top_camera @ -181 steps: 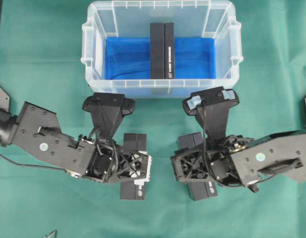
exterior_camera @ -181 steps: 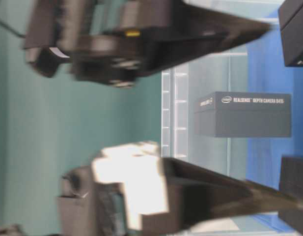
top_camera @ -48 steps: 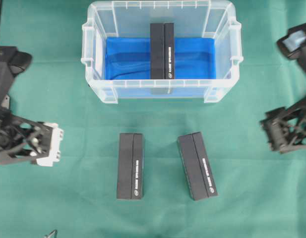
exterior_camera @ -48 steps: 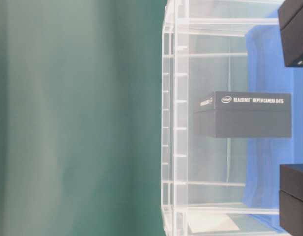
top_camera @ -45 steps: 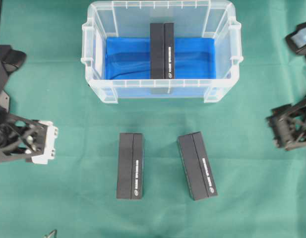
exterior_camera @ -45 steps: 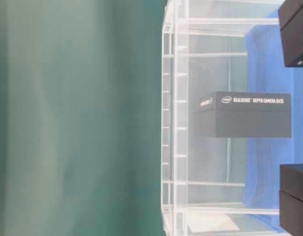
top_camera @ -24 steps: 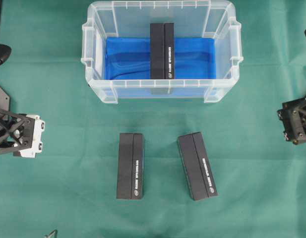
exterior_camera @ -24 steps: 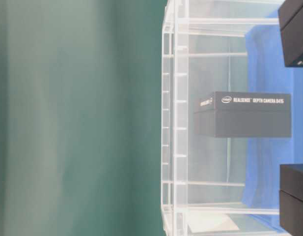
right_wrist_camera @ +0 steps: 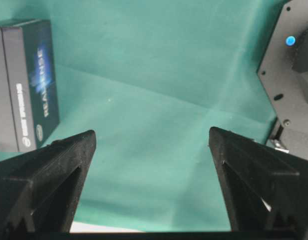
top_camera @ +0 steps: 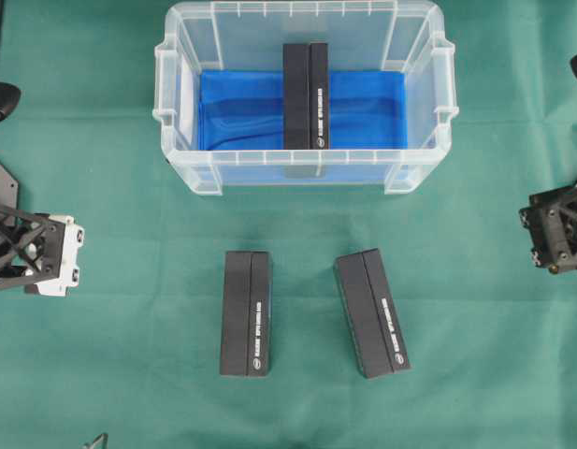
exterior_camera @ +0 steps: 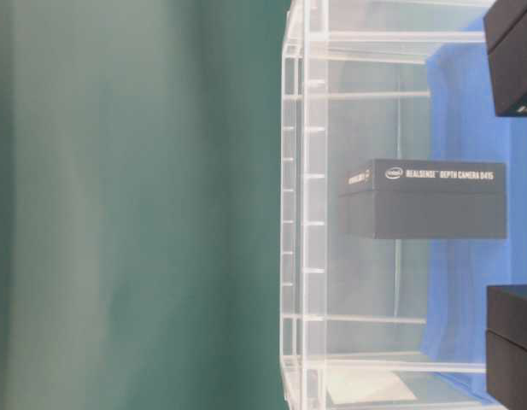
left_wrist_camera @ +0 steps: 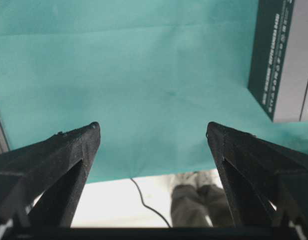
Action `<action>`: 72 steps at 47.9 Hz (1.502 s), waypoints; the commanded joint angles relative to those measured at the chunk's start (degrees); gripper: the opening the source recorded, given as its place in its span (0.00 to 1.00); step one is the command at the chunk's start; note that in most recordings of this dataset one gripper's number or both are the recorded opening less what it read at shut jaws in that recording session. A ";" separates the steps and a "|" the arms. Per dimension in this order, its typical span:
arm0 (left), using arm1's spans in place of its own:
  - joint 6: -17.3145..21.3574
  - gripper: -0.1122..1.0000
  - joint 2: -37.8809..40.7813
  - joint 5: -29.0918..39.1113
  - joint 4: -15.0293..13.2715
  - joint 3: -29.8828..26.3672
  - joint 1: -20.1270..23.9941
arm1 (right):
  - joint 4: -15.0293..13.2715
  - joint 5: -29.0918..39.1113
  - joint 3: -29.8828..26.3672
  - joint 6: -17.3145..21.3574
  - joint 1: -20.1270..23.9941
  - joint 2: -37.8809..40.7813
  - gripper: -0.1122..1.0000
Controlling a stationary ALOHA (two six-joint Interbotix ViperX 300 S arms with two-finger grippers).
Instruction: Take the box out of the case with both arms.
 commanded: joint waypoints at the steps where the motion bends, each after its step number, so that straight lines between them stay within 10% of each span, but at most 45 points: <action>1: 0.18 0.92 -0.70 0.00 0.18 -0.70 0.53 | -0.26 -0.18 -0.53 0.09 0.09 -0.44 0.90; 18: 7.65 0.92 -1.32 1.85 0.00 -0.70 7.47 | -0.97 0.09 -0.09 -1.93 -3.87 -1.05 0.90; 51: 31.90 0.92 -1.58 2.46 -0.18 -1.14 31.29 | -1.58 -3.43 0.35 -31.99 -34.37 -1.85 0.90; 72: 38.76 0.92 -1.58 2.11 -0.18 -1.23 38.32 | -0.53 -5.54 0.26 -38.14 -41.92 -1.41 0.90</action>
